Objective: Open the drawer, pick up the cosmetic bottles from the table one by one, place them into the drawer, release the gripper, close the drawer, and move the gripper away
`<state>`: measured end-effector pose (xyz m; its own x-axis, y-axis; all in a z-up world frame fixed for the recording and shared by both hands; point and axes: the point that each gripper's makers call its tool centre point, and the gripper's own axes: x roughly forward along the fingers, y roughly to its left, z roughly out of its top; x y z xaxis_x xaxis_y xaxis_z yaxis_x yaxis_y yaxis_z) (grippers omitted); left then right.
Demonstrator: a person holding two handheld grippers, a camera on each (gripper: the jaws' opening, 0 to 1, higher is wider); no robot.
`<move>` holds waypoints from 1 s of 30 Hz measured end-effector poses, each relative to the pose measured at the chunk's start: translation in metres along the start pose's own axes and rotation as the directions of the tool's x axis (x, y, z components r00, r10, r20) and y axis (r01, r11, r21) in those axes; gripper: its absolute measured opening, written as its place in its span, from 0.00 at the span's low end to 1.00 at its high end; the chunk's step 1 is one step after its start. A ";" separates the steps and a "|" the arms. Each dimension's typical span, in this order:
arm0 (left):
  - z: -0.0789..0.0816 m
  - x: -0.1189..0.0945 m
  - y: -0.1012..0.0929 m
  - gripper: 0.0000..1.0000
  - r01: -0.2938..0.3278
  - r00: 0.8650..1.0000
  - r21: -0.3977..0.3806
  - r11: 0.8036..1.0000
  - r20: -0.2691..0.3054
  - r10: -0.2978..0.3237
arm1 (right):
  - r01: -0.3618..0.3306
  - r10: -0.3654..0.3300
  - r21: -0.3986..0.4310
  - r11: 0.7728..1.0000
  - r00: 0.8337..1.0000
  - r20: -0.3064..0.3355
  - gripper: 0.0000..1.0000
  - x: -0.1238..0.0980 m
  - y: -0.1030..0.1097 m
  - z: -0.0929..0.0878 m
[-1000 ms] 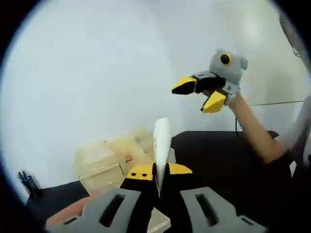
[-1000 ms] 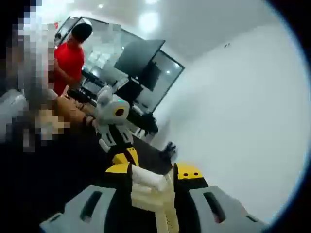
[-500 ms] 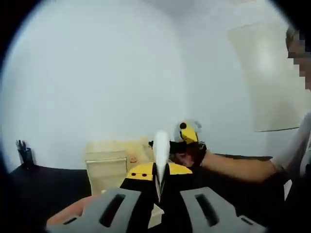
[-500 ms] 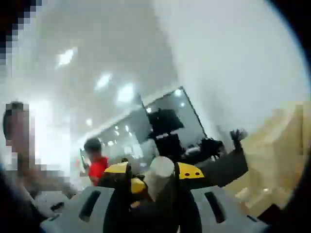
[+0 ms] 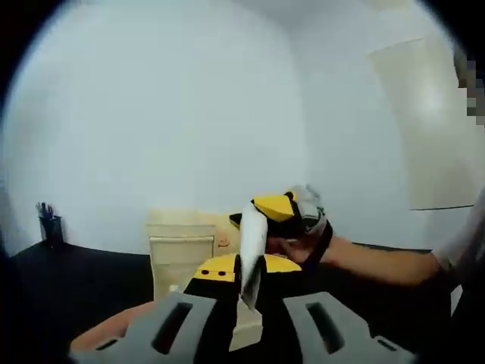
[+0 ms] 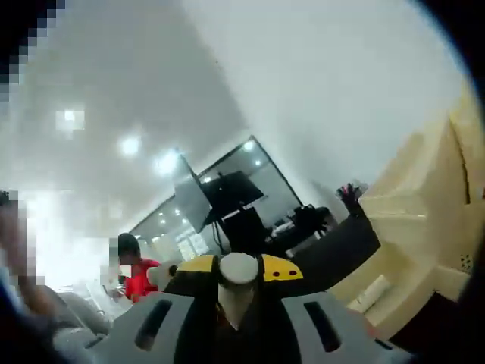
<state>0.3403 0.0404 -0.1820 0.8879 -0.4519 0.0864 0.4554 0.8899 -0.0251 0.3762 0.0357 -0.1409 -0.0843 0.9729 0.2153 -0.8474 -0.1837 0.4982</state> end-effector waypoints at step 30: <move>0.014 0.037 0.022 0.20 -0.487 0.852 0.413 0.769 0.033 0.522 | 0.517 -0.521 -0.394 0.760 0.847 0.107 0.16 0.015 -0.014 0.024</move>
<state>0.3817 0.0441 -0.1655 0.9923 0.0818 0.0930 -0.1095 0.9302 0.3503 0.4000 0.0494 -0.1244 0.4260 0.9046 0.0131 -0.8942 0.4188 0.1584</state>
